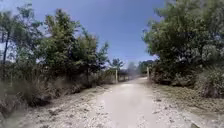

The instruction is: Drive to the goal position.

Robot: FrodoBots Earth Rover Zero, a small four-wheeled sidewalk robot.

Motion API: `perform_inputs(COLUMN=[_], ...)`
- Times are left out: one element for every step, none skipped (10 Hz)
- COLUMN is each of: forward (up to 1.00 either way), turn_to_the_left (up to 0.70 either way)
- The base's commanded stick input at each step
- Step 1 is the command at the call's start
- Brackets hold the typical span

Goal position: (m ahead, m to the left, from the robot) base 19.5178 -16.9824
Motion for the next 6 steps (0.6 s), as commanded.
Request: perform_inputs(forward=[0.45,0.45,0.45,0.45,0.45,0.45], turn_to_the_left=[0.00,0.00,0.00,0.00,0.00,0.00])
